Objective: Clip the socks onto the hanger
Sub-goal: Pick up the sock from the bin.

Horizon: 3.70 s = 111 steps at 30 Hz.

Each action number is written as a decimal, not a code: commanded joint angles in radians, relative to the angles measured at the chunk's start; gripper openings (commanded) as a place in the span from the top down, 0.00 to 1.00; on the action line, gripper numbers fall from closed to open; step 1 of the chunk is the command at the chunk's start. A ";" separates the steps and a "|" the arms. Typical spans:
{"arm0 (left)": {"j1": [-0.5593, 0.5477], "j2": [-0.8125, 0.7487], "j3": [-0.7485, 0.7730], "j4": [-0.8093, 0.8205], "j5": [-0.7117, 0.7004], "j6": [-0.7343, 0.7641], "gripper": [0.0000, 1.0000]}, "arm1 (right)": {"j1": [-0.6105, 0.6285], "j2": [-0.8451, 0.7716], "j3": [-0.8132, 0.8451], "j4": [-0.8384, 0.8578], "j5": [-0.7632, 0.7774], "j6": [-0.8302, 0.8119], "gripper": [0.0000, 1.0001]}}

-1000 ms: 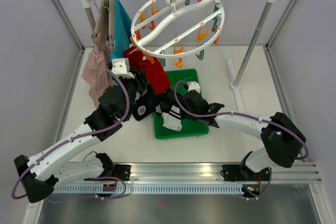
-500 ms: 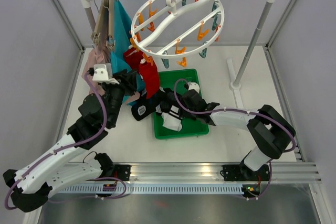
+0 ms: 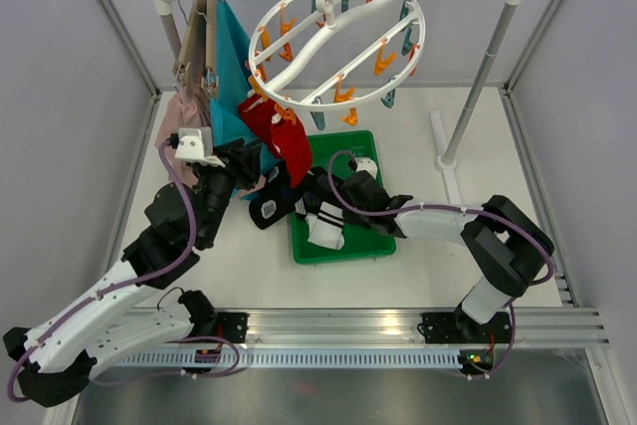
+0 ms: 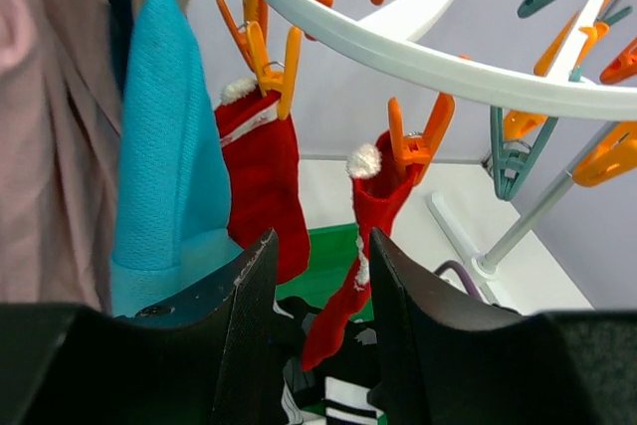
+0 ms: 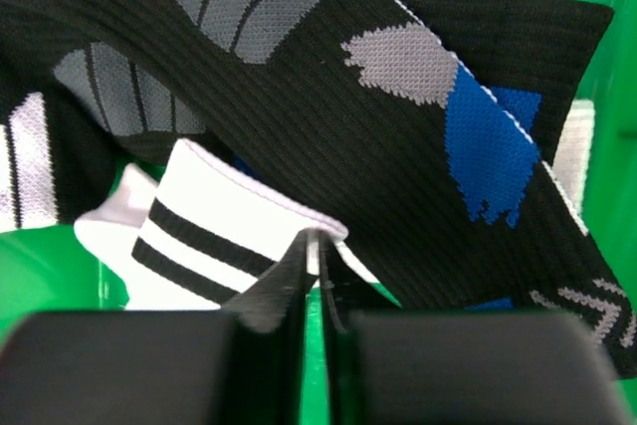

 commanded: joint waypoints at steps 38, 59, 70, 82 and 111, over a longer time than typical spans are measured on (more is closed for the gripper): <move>0.004 0.011 -0.027 -0.003 0.121 -0.039 0.51 | 0.024 0.002 -0.043 0.113 -0.009 0.081 0.58; 0.004 0.020 -0.050 0.053 0.324 0.000 0.47 | 0.076 -0.203 -0.052 0.044 0.132 -0.022 1.00; 0.004 0.077 -0.054 0.080 0.510 0.024 0.39 | 0.139 -0.634 -0.100 -0.011 0.212 -0.134 1.00; 0.096 0.207 -0.027 0.208 0.932 -0.059 0.35 | 0.144 -0.907 -0.002 -0.133 0.039 -0.331 1.00; 0.206 0.394 -0.016 0.541 1.305 -0.372 0.37 | 0.145 -0.869 0.155 -0.103 -0.066 -0.425 1.00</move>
